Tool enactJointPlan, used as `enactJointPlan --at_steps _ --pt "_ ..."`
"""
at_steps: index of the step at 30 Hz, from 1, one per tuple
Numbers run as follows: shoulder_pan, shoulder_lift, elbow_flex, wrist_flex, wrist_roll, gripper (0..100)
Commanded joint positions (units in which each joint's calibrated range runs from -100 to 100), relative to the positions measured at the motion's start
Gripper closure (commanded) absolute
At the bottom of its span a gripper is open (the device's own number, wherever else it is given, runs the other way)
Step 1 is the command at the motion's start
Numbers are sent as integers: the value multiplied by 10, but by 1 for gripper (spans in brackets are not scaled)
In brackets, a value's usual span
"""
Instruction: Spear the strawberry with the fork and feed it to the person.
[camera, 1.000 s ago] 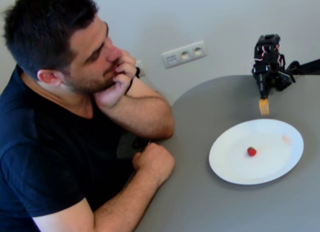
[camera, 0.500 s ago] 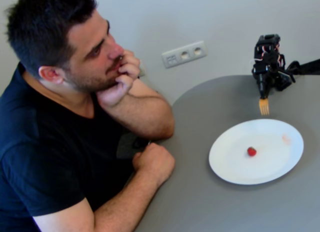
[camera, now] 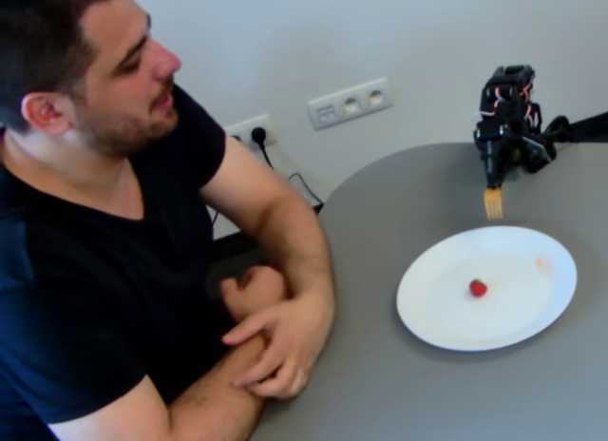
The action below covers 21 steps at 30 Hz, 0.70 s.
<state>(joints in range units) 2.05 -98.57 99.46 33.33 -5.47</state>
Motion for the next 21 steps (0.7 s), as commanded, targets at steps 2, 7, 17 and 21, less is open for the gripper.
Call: enactJointPlan --at_steps 2,7,17,21 --pt "3 -6 -11 -1 1 98" --pt "5 -6 -36 10 1 98" --pt "29 78 -284 191 11 98" --pt "26 217 -365 191 12 98"
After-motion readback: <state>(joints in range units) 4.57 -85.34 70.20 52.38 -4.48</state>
